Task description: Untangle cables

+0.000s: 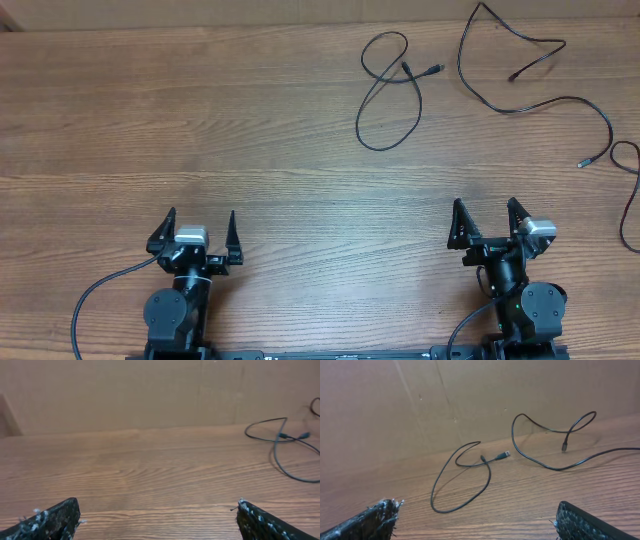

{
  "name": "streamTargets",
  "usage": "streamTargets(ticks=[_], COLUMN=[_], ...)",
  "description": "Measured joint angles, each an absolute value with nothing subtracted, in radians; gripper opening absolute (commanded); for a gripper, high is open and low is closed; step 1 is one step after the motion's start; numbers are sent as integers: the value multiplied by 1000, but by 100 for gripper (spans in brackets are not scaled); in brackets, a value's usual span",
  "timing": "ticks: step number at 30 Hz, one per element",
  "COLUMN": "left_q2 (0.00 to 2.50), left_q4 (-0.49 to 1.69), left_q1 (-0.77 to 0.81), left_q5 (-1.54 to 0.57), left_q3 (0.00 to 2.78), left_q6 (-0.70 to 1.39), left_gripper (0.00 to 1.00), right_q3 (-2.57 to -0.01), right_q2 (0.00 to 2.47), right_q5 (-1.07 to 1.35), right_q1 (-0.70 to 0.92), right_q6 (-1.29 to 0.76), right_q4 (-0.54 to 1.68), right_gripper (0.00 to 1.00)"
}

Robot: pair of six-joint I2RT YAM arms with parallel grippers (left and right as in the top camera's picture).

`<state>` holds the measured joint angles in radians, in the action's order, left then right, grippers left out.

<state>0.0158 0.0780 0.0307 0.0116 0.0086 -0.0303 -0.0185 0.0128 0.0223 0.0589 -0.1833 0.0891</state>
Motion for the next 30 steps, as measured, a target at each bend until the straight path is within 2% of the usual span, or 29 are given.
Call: streamTargets(ticks=[30], left_q2=[16], left_q4=[78], left_q1=[-9], left_q5=[12], left_q3=[9], left_q6=[-30], left_gripper=[100], right_q3=[-19], right_q2=[13], right_q5=[23], right_q1=[59], right_q6=[-183], right_q4=[89], right_gripper=[100])
